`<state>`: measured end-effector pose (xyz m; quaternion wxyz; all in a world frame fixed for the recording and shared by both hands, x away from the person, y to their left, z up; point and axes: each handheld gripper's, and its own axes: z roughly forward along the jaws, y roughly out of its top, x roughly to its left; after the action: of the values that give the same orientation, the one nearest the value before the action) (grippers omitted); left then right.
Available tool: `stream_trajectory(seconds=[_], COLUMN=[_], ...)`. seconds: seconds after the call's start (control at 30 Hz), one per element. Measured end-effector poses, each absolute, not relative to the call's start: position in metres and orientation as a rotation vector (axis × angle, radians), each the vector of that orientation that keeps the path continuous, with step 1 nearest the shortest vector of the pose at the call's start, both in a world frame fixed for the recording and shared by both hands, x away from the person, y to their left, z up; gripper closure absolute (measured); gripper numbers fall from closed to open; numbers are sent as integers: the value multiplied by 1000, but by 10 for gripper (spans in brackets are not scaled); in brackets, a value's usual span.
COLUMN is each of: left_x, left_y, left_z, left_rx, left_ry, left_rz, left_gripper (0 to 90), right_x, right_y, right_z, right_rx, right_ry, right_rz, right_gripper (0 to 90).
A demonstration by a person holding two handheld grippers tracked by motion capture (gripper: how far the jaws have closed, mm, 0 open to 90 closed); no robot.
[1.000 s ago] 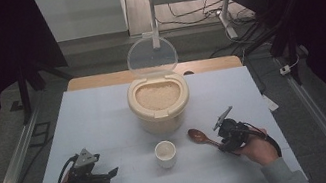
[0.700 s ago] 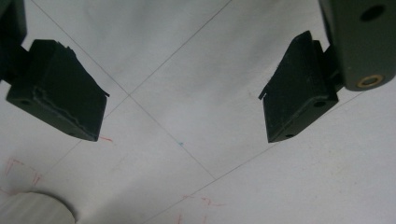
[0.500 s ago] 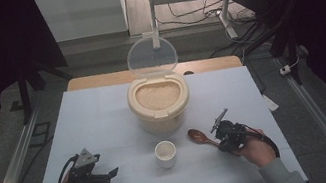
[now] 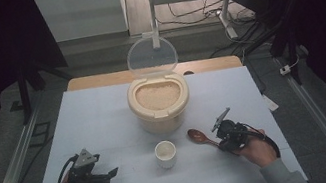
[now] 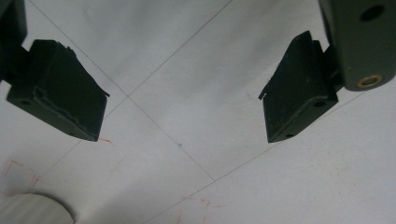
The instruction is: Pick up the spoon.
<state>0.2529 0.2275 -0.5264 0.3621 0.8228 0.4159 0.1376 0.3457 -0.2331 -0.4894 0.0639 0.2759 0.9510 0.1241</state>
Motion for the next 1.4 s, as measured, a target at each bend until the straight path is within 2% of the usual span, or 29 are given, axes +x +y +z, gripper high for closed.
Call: stream_trajectory(seconds=[1.0,1.4], left_x=[253,253], left_y=[229,229], left_z=[-527,-527], left_rx=[2118,2117], left_ry=[1077,1079], left_rz=[356,354], left_gripper=[139,139], right_x=[337,329], right_y=[-265,-265], right_z=[-447,-431], right_rx=[844,762], right_ry=[2793,2803], right_rz=[761,888], right_gripper=[787,786])
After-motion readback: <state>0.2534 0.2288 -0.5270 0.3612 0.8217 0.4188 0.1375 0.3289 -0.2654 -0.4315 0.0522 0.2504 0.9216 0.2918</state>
